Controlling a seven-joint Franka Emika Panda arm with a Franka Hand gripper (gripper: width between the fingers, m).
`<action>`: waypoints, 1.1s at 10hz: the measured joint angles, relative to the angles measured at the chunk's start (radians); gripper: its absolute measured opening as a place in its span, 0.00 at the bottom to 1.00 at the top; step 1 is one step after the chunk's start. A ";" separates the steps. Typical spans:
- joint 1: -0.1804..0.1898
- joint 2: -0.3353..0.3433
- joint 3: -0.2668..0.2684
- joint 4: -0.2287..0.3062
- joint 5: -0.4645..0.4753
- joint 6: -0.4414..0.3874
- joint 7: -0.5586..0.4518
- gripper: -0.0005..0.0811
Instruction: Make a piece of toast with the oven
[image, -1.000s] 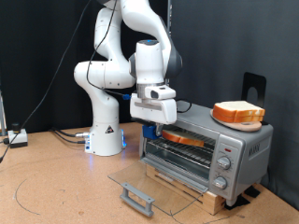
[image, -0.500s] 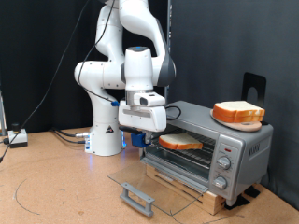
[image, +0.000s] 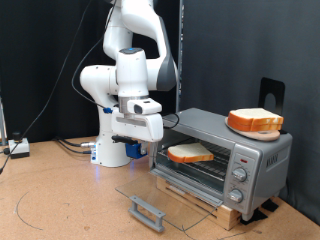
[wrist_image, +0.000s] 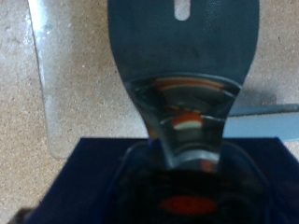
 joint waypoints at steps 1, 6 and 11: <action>-0.009 0.000 -0.002 0.001 -0.001 -0.003 -0.007 0.49; -0.024 -0.001 -0.014 0.024 0.009 -0.087 -0.013 0.49; -0.020 -0.009 0.046 0.028 0.016 -0.150 0.102 0.49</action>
